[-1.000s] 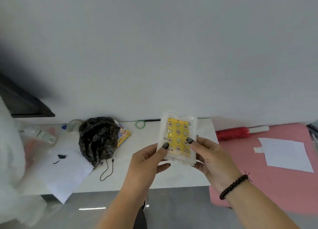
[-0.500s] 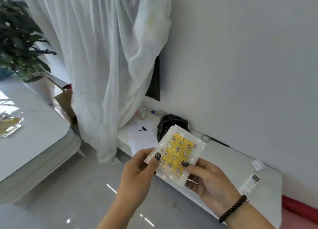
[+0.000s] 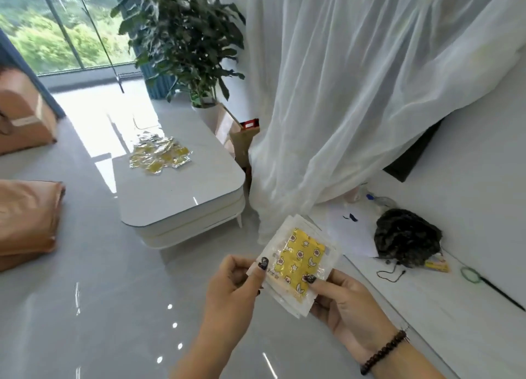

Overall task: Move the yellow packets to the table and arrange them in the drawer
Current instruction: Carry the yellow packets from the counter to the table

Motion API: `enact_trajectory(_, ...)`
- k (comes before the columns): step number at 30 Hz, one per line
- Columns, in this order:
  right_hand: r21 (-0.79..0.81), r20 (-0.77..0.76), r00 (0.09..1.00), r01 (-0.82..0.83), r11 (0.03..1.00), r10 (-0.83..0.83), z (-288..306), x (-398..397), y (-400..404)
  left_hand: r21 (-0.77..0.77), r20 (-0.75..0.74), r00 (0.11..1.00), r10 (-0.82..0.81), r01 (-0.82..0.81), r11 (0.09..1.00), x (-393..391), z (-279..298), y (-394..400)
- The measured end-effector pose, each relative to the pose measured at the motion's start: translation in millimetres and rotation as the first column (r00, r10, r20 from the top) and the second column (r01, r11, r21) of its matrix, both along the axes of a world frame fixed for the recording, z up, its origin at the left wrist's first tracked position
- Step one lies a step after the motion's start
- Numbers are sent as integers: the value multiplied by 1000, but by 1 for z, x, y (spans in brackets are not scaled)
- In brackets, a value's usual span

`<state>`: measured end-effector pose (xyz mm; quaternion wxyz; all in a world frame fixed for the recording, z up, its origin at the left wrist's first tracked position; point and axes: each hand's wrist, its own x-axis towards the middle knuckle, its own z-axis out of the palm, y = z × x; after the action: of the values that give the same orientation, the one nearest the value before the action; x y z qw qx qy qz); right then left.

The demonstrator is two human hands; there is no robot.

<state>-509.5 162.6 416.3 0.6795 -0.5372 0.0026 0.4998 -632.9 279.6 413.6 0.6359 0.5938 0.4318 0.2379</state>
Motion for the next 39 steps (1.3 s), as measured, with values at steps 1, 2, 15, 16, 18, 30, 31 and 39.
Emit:
enact_trajectory(1,5,-8,1000,-11,1000,11,-1,-17,16,5,-15,1000,20,-20,1000,-16,0,13)
enact_trajectory(2,11,-13,1000,-20,1000,21,-1,-32,31,11,-29,999,35,-34,999,-31,1,27)
enact_trajectory(15,9,-52,985,-164,986,164,-1,-124,185,10,-42,986,162,-161,987,-144,6,164)
enact_trajectory(16,2,-58,985,-163,987,163,-3,-123,196,2,-41,985,167,-167,986,-144,5,174)
enact_trajectory(18,-7,-66,986,-156,988,155,-6,-117,218,-15,-47,985,167,-168,986,-140,2,194)
enact_trajectory(30,-38,-30,969,-245,969,244,-32,-44,415,-164,-94,973,209,-222,961,-81,-1,382)
enact_trajectory(31,-35,-17,966,-258,966,257,-31,-41,434,-174,-87,970,225,-237,956,-80,-1,398)
enact_trajectory(39,-40,-25,946,-323,945,323,-35,-58,569,-222,-58,951,303,-309,925,-99,-6,520)
